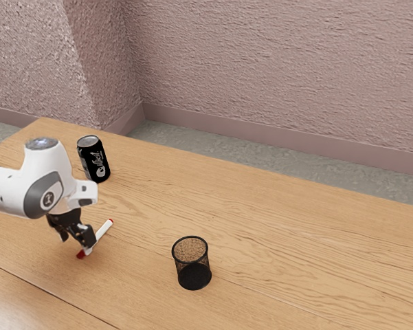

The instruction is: Put the marker into the pen holder.

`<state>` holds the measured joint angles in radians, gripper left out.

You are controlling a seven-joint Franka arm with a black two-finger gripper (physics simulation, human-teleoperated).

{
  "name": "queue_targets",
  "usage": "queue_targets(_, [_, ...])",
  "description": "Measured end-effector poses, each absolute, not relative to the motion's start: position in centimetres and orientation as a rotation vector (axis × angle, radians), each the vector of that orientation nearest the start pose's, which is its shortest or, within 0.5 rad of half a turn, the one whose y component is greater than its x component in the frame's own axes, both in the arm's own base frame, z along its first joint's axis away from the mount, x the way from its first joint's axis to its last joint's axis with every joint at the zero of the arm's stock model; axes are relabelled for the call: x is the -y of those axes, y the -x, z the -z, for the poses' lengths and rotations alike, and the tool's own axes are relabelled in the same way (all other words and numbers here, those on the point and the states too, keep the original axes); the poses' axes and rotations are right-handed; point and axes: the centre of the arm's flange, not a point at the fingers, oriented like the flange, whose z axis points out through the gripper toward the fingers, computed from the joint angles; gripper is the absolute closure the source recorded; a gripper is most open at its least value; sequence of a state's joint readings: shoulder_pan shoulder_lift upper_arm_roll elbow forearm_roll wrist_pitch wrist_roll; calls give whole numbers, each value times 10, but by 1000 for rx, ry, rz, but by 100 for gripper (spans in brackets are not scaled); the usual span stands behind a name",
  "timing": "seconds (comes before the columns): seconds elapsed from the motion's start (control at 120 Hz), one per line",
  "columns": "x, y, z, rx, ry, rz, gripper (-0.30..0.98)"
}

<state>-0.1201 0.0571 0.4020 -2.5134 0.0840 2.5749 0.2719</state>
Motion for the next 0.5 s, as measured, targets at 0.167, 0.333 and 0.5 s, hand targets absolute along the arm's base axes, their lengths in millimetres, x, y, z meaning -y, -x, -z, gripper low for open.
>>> queue_targets(0.167, [-129,-452,-253,-103,3066,-6,5])
queue_targets(0.333, [-124,-456,-252,-111,3066,25,20])
queue_targets(0.5, [-123,-457,-252,-114,3064,44,38])
